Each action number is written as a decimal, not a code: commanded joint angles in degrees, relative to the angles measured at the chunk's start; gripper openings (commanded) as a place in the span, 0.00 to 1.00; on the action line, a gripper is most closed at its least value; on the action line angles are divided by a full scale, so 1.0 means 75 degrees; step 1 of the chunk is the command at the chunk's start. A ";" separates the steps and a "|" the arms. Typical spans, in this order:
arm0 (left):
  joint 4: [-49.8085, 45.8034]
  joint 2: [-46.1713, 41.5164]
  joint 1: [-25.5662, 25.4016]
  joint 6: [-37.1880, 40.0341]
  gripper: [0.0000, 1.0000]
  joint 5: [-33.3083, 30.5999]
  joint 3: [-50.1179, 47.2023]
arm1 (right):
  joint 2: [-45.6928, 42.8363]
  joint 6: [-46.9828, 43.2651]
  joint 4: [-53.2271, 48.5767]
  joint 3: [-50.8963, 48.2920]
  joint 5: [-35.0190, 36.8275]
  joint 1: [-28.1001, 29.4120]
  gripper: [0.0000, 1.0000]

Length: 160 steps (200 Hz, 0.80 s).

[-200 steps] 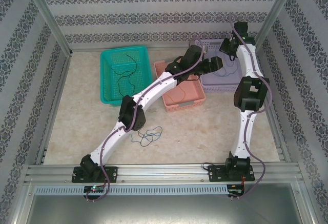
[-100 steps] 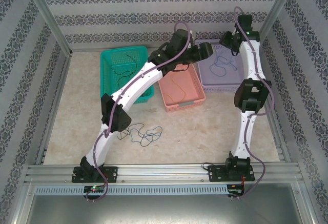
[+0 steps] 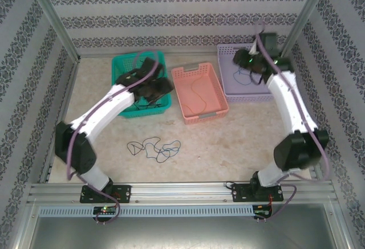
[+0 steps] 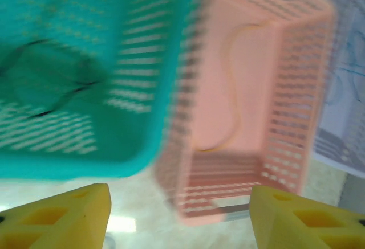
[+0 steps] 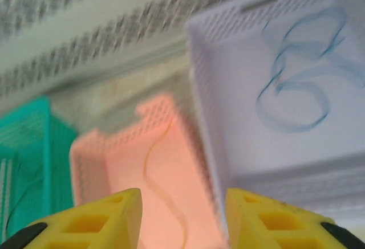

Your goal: Untangle the cables

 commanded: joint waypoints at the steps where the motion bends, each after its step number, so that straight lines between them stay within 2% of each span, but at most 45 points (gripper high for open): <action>1: -0.1288 -0.1310 0.0298 -0.0632 0.64 -0.0379 -0.1277 | -0.1146 0.0413 0.0412 -0.1720 0.0299 0.1526 0.43; 23: -0.1855 -0.2549 0.0626 -0.0670 0.63 -0.0484 -0.2469 | -0.2085 0.0625 0.0588 -0.3388 0.0577 0.3449 0.42; 44: -0.2012 -0.3222 0.1082 -0.0686 0.63 0.0143 -0.3618 | -0.2400 0.0644 0.0740 -0.4275 0.0869 0.5199 0.40; 57: -0.1926 -0.3477 0.1352 -0.0713 0.64 0.0478 -0.4322 | -0.2340 0.0543 0.0863 -0.4520 0.0887 0.5947 0.40; 89: -0.1100 -0.3937 0.2040 -0.1200 0.70 0.1244 -0.5437 | -0.1729 0.0647 0.1000 -0.4603 0.0489 0.6524 0.38; 118: -0.0439 -0.3547 0.2214 -0.1483 0.70 0.1488 -0.5634 | -0.1211 0.0727 0.1217 -0.4452 0.0518 0.6878 0.38; 140: -0.0174 -0.3272 0.2273 -0.1483 0.60 0.1568 -0.5710 | -0.0871 0.0843 0.1297 -0.4292 0.0542 0.7058 0.37; 160: -0.0095 -0.3266 0.2273 -0.1570 0.54 0.1810 -0.5837 | -0.0764 0.0925 0.1373 -0.4257 0.0579 0.7152 0.36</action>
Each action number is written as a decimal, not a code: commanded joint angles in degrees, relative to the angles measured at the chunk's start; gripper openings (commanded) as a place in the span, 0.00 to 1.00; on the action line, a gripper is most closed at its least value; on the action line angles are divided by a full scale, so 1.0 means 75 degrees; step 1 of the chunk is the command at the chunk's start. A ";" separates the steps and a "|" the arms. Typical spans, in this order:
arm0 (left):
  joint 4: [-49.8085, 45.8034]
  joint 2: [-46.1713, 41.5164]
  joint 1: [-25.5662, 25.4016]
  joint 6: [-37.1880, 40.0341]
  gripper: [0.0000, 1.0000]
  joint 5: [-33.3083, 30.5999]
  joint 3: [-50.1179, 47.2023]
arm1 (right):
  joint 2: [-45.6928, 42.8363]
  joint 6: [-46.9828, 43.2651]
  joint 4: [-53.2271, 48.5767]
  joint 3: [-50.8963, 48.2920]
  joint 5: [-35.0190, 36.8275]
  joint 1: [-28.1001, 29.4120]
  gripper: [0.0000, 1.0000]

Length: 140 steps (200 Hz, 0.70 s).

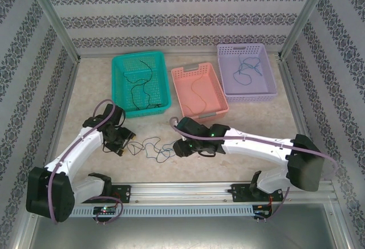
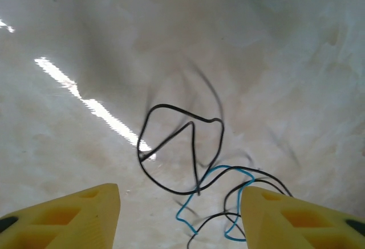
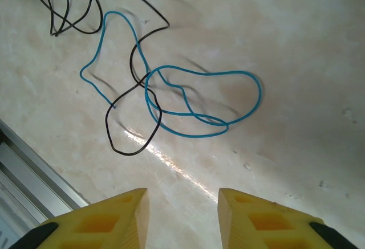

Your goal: Untangle the cables

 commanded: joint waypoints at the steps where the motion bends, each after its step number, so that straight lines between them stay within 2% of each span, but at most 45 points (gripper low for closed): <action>1: 0.0423 0.0001 0.0099 -0.0241 0.54 0.0389 -0.0226 | 0.0090 0.0225 0.0237 0.0253 0.0135 0.0126 0.36; 21: 0.0751 -0.0139 0.0070 -0.0592 0.47 0.0619 -0.0611 | 0.0091 0.0287 0.0278 0.0218 0.0206 0.0131 0.36; 59: 0.1407 0.0213 0.0031 -0.0807 0.42 0.0690 -0.0848 | 0.0160 0.0274 0.0304 0.0217 0.0094 0.0133 0.36; 80: 0.1594 0.0445 0.0025 -0.0790 0.27 0.0661 -0.0830 | 0.0200 0.0290 0.0320 0.0175 0.0038 0.0136 0.36; 104: 0.1425 0.0362 -0.0027 -0.0787 0.00 0.0764 -0.0698 | 0.0194 0.0265 0.0295 0.0117 0.0077 0.0130 0.36; 140: -0.0150 -0.0569 -0.0178 -0.0550 0.00 0.0548 0.0318 | 0.0190 0.0300 0.0238 -0.0047 0.0287 0.0043 0.36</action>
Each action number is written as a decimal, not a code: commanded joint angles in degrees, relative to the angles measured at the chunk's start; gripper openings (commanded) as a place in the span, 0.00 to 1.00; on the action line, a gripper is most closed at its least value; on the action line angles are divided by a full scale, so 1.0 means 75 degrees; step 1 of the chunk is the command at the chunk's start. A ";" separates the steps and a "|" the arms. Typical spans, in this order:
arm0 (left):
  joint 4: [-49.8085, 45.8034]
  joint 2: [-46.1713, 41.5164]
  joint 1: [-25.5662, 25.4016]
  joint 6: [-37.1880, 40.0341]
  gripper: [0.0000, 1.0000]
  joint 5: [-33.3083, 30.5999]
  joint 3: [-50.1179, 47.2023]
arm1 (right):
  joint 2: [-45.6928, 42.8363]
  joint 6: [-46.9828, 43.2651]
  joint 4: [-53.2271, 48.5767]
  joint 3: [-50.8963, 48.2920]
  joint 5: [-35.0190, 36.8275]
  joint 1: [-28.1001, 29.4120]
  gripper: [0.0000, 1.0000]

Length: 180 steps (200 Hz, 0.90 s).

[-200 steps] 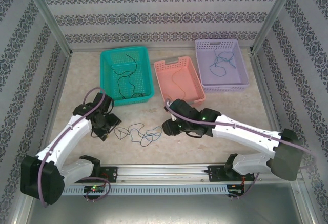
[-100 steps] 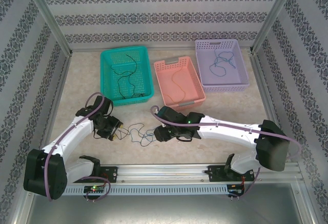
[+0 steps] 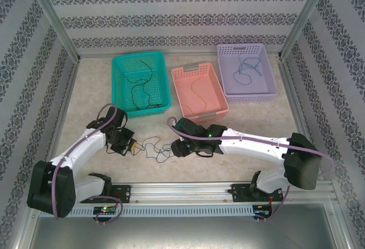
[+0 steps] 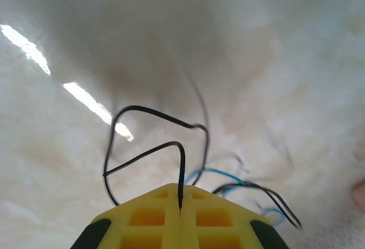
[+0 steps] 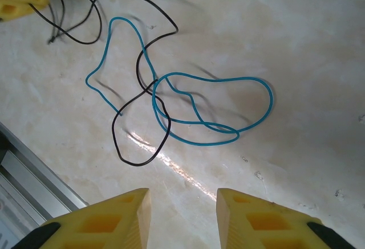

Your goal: Untangle the cables

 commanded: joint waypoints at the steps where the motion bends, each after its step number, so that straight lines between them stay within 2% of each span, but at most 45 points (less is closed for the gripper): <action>1: -0.1161 -0.0727 -0.0101 0.0170 0.00 -0.0137 0.0829 | 0.0056 0.0132 0.0025 -0.0080 0.0262 -0.0013 0.36; 47: -0.2125 -0.1310 -0.0128 0.0128 0.00 0.0343 0.1665 | 0.0365 -0.0049 0.0185 -0.0024 0.0138 -0.0193 0.40; 91: -0.2372 -0.1357 -0.0147 0.0556 0.00 0.0162 0.2475 | 0.1239 -0.0285 0.0313 0.0552 -0.0261 -0.0181 0.45; 135: -0.2855 -0.1294 -0.0147 0.0895 0.00 -0.0249 0.3328 | 0.1966 -0.0318 0.0233 0.0983 -0.0099 -0.0163 0.49; 159: -0.2894 -0.1242 -0.0146 0.0987 0.00 -0.0251 0.3381 | 0.2401 -0.0559 -0.0073 0.1441 -0.0047 -0.0066 0.52; 167: -0.2828 -0.1244 -0.0142 0.0973 0.00 -0.0214 0.3337 | 0.2566 -0.0610 -0.0192 0.1586 -0.0042 -0.0052 0.58; 180: -0.2804 -0.1251 -0.0147 0.0949 0.00 -0.0193 0.3279 | 0.2829 -0.0598 -0.0497 0.1780 0.0084 -0.0040 0.59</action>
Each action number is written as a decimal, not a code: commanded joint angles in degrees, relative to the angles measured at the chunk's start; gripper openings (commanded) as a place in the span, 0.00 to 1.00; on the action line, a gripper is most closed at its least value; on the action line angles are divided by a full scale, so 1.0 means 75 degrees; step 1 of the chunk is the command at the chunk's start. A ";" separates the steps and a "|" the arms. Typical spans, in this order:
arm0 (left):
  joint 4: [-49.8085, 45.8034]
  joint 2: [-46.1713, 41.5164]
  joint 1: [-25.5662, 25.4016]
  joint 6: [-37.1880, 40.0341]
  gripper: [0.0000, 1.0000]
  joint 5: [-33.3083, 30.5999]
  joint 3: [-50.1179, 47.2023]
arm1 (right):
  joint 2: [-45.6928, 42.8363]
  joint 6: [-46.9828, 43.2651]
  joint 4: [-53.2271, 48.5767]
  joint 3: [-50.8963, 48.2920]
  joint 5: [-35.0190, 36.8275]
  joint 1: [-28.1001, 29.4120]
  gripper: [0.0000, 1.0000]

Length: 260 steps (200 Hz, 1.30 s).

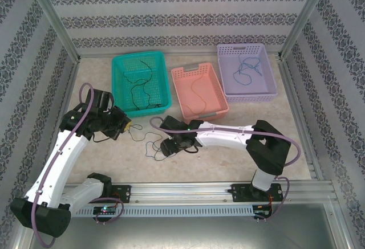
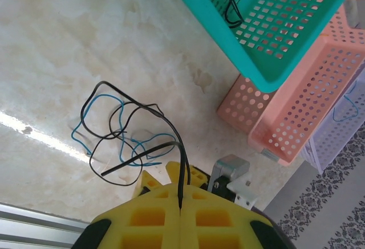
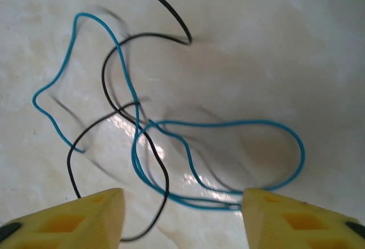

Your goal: Untangle the cables

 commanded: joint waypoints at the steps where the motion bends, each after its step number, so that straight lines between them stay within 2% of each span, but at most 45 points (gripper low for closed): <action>1: -0.0403 0.0007 -0.0092 0.0221 0.00 -0.0139 0.0008 | 0.0420 -0.0204 -0.0559 0.0454 0.0223 0.0114 0.59; 56: -0.0683 0.0125 -0.0092 0.0559 0.00 -0.0408 0.0440 | 0.0486 -0.0683 -0.0772 0.0193 0.0610 0.0115 0.58; 84: -0.0696 0.0141 -0.0092 0.0587 0.00 -0.0529 0.0578 | 0.0671 -0.0730 -0.0910 0.0208 0.0770 0.0095 0.52; 123: -0.0822 0.0275 -0.0092 0.0795 0.00 -0.0647 0.0792 | -0.0315 -0.1086 -0.0383 -0.0534 0.0693 0.0085 0.53; 156: -0.0734 0.0366 -0.0086 0.0878 0.00 -0.0601 0.0769 | -0.1492 -0.2095 0.0249 -0.1347 0.0345 0.0022 0.59; 186: -0.0731 0.0528 -0.0089 0.1086 0.00 -0.0576 0.0887 | -0.1858 -0.3528 0.0737 -0.2107 0.0034 -0.0264 0.61; 221: -0.0779 0.0676 -0.0092 0.1351 0.00 -0.0499 0.1071 | -0.1688 -0.5352 0.1549 -0.2507 0.0005 -0.0337 0.61; 260: -0.0731 0.0731 -0.0090 0.1416 0.00 -0.0351 0.1061 | -0.0748 -0.5640 0.1524 -0.1593 0.0225 -0.0263 0.63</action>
